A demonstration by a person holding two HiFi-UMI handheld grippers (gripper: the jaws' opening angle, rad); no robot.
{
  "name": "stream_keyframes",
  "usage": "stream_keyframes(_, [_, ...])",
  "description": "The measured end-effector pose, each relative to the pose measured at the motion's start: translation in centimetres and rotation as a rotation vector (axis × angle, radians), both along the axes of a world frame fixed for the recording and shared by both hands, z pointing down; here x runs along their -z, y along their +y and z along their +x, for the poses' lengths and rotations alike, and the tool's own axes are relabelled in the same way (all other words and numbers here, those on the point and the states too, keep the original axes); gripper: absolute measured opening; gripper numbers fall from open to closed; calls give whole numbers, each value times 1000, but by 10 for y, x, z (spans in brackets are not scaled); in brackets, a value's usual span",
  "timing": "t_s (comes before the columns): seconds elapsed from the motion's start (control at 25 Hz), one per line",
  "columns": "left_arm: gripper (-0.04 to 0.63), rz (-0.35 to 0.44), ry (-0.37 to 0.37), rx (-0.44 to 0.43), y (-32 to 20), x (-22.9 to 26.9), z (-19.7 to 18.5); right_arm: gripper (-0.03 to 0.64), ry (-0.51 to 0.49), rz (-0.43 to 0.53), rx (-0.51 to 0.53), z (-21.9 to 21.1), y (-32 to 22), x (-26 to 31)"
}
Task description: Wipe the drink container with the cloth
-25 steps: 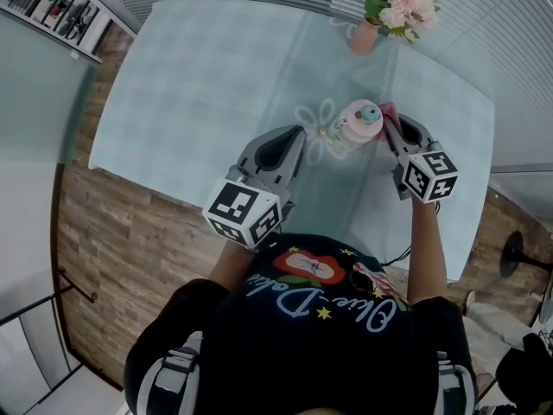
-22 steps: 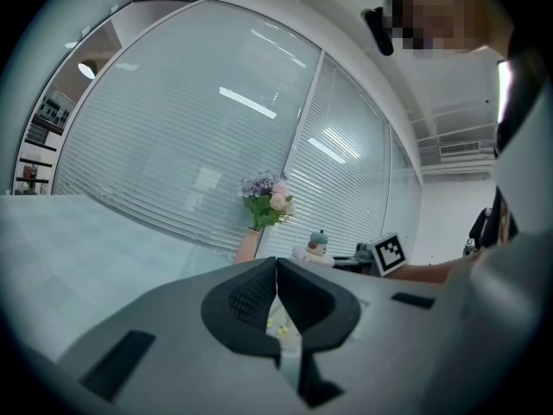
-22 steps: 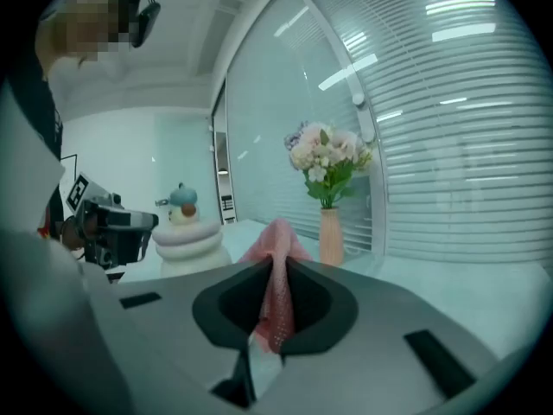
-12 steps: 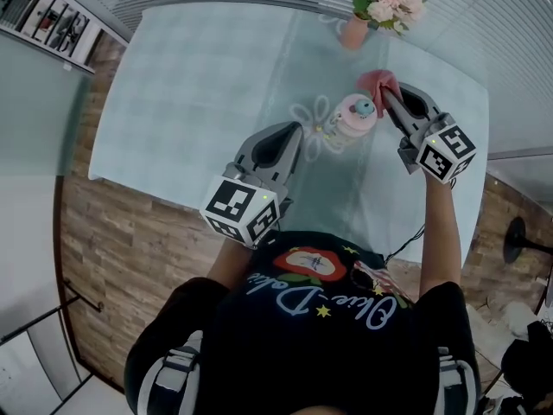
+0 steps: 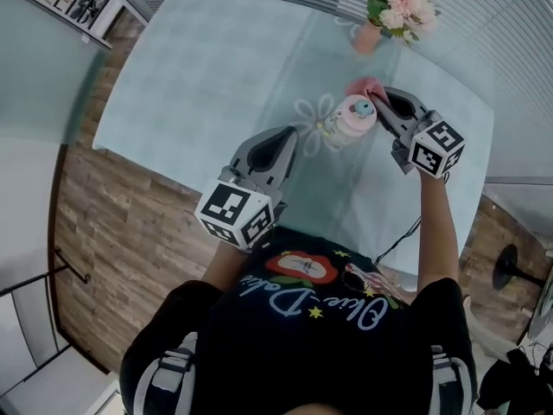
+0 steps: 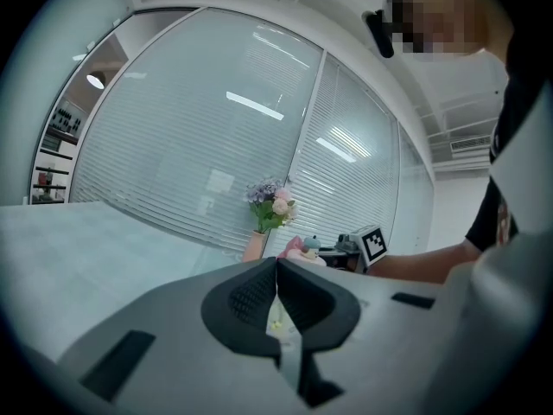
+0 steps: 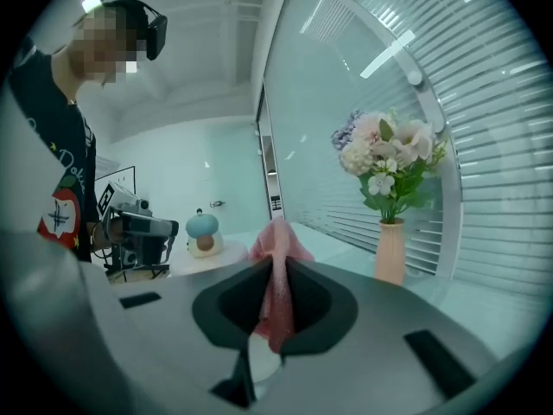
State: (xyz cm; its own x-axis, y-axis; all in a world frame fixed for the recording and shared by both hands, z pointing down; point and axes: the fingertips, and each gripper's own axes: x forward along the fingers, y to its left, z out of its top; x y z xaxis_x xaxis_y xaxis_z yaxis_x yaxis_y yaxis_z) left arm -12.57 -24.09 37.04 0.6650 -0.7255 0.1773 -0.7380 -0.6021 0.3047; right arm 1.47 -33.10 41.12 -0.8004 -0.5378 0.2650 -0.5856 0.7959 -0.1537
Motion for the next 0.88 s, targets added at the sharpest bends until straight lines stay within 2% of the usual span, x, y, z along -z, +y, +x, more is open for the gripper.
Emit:
stream_keyframes(0.24, [3,1,-26,67,17,7,-10,28,3,-35,32,1,0,-12])
stream_keyframes(0.44, [3,-11,-32,120,28,6,-20,28,69,-49,49,1,-3,-28])
stream_keyframes(0.88, [3,23,-45,151,37,16,-26,28,129,-145,21,2,-3,-69])
